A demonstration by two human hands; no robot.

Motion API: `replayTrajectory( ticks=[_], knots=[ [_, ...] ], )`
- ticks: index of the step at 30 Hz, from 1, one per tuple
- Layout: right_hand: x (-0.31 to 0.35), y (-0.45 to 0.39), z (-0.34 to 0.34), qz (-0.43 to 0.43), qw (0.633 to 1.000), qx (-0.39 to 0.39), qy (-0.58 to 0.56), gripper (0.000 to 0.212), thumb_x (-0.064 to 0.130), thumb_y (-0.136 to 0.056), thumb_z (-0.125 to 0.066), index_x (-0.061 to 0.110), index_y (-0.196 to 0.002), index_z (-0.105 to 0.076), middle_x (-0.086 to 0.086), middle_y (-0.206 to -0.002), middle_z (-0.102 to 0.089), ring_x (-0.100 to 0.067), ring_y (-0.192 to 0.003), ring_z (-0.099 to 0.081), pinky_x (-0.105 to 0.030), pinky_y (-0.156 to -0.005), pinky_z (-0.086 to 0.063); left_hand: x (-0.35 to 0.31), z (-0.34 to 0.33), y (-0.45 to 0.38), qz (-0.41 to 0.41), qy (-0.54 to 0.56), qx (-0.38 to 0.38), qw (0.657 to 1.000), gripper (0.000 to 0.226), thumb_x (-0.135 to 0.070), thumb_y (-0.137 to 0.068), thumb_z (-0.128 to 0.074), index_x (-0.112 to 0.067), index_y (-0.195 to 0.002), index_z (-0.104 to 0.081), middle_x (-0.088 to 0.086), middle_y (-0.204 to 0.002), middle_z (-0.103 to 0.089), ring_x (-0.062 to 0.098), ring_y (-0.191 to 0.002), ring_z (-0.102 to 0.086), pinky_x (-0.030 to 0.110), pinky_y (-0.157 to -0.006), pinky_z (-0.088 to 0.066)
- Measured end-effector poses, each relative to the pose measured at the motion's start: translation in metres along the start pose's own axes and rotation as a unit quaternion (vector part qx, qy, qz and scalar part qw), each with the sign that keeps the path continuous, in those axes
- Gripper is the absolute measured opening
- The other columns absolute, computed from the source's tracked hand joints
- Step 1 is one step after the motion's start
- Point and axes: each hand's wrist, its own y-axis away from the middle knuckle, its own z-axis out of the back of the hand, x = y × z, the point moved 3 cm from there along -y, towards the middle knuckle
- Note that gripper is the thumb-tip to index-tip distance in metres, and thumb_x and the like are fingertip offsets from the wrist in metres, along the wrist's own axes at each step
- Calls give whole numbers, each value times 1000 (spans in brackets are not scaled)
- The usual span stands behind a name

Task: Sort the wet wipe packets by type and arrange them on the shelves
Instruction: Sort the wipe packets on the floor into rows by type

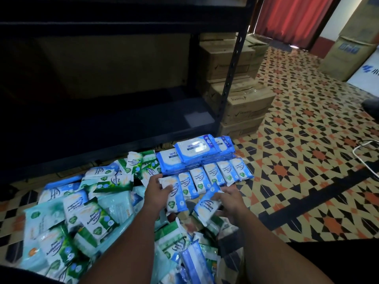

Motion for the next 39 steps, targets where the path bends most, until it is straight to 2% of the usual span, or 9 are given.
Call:
replayTrajectory(
  ticks=[3,6,9,14,17,20,23,24,39],
  knots=[
    [2,0,-8,-29,998,-5,-59,29,-6,-78,-73,6,-88,-49,-25,-105,-60,-46,-88,-68,-51,-63,-62,-1,1,1,35,43,-28,998,47,-5,-93,-67,-29,-128,-46,10,-114,-62,23,-86,-67,50,-88,-57],
    [10,-2,-17,-40,993,-6,-115,28,-9,-82,-69,5,-94,-48,-25,-104,-59,-47,-90,-66,-50,-64,-62,3,1,-6,44,37,-55,997,49,-5,-94,-66,-16,-138,-47,11,-116,-63,21,-84,-62,40,-89,-53],
    [16,-8,-28,-44,993,-1,-111,32,-10,-88,-66,14,-107,-56,-14,-101,-55,-38,-89,-61,-59,-85,-57,4,2,-13,47,15,-80,996,47,-11,-95,-67,-9,-139,-51,14,-122,-63,23,-90,-59,32,-81,-49],
    [9,-30,-55,-25,995,-13,-91,28,-1,-87,-75,5,-109,-59,-16,-100,-60,-31,-73,-60,-39,-64,-57,9,1,-25,37,-39,-108,993,48,-17,-94,-71,-7,-138,-57,18,-126,-66,31,-106,-65,39,-94,-53],
    [6,-37,-75,20,998,-38,-45,30,10,-81,-84,6,-94,-58,-16,-103,-63,-40,-91,-69,-48,-73,-62,12,-1,-28,39,-53,-112,991,10,-16,-92,-73,-16,-102,-72,11,-102,-70,26,-99,-63,29,-84,-44],
    [3,-45,-89,90,991,-75,63,33,15,-80,-84,8,-80,-53,-11,-86,-62,-26,-80,-63,-41,-77,-55,23,-4,-41,34,-116,-114,986,44,-20,-90,-75,-34,-66,-42,-6,-67,-48,20,-78,-50,28,-75,-37],
    [1,-47,-92,120,970,-98,186,31,20,-87,-78,7,-85,-50,-3,-73,-52,-17,-66,-50,-28,-58,-38,24,-3,-41,16,-143,-123,982,13,-19,-89,-77,-9,-93,-72,6,-77,-66,24,-79,-62,29,-79,-45],
    [-1,-50,-93,123,961,-104,225,31,24,-88,-77,8,-86,-50,-2,-72,-52,-19,-66,-51,-28,-58,-36,27,-4,-44,12,-160,-129,979,29,-21,-89,-77,-2,-111,-72,12,-88,-72,26,-85,-67,30,-80,-50],
    [-1,-72,-100,198,900,-115,371,28,27,-96,-60,24,-124,-62,-11,-112,-66,-30,-95,-65,-29,-69,-43,21,-8,-66,9,-304,-94,948,34,-37,-90,-73,-7,-83,-60,15,-84,-66,35,-81,-67,36,-69,-52]
  ],
)
